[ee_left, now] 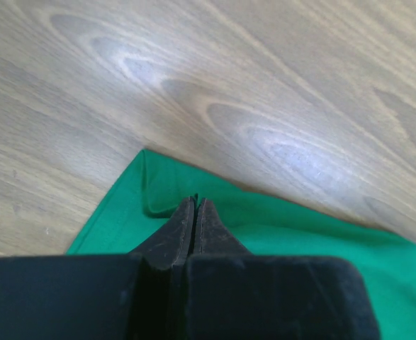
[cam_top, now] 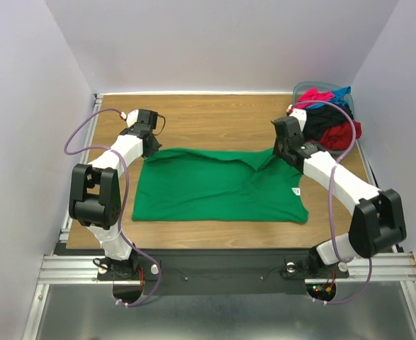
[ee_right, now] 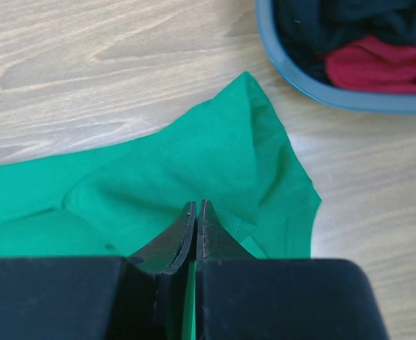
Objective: Fold and stack the t-shirts
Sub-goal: Fold the tshirt
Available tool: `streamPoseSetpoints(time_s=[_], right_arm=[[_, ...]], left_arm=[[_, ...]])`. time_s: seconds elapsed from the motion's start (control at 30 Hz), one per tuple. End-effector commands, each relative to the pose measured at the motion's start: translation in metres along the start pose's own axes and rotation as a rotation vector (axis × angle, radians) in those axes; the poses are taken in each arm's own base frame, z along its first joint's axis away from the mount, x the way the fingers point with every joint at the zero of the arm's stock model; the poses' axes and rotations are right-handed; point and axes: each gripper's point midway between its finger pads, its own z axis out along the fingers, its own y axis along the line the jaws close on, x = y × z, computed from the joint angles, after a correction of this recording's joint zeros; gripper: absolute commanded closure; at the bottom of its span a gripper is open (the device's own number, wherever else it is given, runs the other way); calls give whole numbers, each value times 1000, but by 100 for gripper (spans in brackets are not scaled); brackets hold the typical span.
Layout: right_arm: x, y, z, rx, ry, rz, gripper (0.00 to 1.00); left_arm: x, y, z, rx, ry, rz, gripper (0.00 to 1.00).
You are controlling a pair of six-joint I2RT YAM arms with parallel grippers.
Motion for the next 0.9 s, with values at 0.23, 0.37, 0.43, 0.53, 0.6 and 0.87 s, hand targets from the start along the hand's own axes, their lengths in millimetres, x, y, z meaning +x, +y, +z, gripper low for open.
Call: streamPoseSetpoints(time_s=[0.23,0.37,0.43,0.53,0.6,0.87], right_arm=[[-4,-22,-44,-13,-46,64,100],[0,-26,-54,-26,-37,64,100],[8,-28,-56,-32,-19,62,100],[18,-32,-61,-40,-4,73,100],[29,-36,-63,-44,12,82,100],[113,-33,-65,-141,214,126,89]], left_arm=[[-27,6,-25,-21,-97,-1,100],[-28,12,-32,-34,-112,-11,100],[-26,15,-33,-39,-113,-13,100],[-20,20,-32,-46,-104,-12,100],[-11,24,-29,-59,-84,-4,100],[35,55,-15,-120,-15,-14,87]])
